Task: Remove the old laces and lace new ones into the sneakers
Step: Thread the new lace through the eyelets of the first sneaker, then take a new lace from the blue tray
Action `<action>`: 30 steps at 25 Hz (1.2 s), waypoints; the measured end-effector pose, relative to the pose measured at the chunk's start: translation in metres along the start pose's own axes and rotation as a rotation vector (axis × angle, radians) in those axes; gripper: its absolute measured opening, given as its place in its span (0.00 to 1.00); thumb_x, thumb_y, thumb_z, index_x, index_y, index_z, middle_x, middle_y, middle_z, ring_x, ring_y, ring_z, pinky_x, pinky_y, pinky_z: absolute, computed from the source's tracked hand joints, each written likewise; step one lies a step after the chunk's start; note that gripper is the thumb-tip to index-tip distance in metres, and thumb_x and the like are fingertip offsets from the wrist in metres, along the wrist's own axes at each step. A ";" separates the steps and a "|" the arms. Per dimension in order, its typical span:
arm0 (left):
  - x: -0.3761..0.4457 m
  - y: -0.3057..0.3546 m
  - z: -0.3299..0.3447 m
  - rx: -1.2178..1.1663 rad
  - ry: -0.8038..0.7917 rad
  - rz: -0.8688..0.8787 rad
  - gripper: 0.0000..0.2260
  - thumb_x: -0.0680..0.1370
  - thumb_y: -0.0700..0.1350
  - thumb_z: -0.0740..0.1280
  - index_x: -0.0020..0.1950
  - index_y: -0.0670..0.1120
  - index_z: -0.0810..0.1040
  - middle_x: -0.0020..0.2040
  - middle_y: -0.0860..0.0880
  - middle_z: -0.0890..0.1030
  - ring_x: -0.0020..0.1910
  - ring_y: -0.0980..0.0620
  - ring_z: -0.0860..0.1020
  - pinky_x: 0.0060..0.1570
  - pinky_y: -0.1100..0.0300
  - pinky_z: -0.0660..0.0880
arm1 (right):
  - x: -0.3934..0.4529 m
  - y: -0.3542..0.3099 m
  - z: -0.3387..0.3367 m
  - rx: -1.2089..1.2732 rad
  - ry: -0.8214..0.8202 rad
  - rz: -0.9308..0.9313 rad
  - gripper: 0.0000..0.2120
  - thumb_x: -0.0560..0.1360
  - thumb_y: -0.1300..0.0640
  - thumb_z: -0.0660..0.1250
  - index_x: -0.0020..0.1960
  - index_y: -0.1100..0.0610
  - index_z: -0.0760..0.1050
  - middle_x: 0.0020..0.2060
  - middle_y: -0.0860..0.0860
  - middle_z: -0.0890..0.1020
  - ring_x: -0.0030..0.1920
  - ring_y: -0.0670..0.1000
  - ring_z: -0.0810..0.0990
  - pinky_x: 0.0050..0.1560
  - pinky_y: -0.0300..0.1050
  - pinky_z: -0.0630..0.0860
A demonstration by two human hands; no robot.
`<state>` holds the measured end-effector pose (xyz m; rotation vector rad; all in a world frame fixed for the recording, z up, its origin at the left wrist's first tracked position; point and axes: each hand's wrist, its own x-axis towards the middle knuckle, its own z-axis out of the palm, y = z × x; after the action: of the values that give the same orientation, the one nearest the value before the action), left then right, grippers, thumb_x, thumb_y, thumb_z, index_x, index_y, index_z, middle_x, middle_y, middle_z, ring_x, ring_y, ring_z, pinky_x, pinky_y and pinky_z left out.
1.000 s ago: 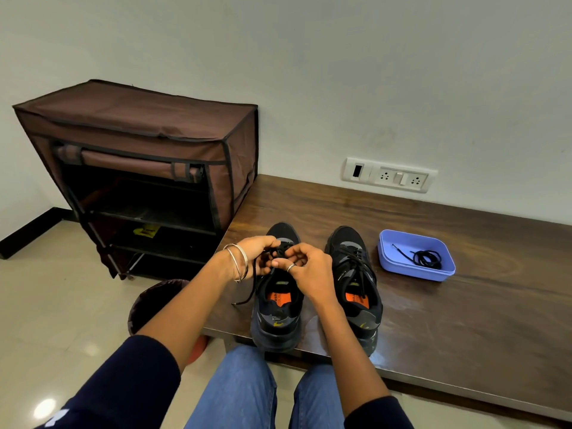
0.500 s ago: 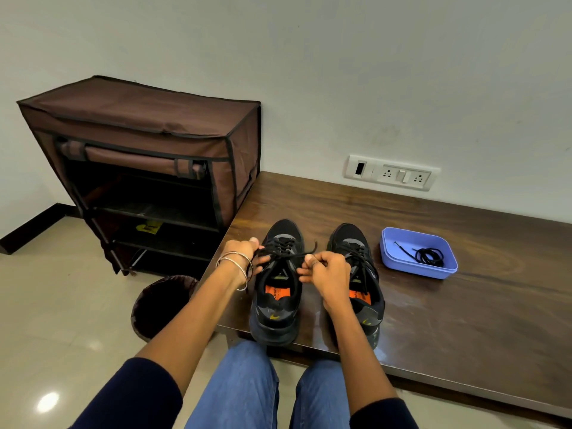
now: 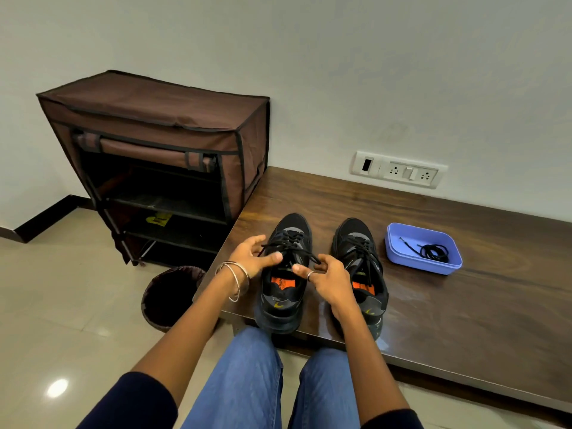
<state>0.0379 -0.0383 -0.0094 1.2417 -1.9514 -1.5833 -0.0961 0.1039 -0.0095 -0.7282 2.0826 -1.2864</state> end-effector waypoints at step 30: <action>-0.020 0.047 0.151 0.325 0.092 0.195 0.17 0.71 0.48 0.74 0.57 0.46 0.79 0.55 0.47 0.80 0.54 0.48 0.79 0.57 0.55 0.74 | -0.058 0.016 -0.089 -0.144 0.117 -0.159 0.10 0.76 0.66 0.64 0.48 0.58 0.83 0.42 0.52 0.85 0.46 0.50 0.82 0.52 0.49 0.79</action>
<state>-0.0783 0.0705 -0.0103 1.1717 -2.2536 -1.1275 -0.1223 0.2040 0.0200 -0.9179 2.2685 -1.3012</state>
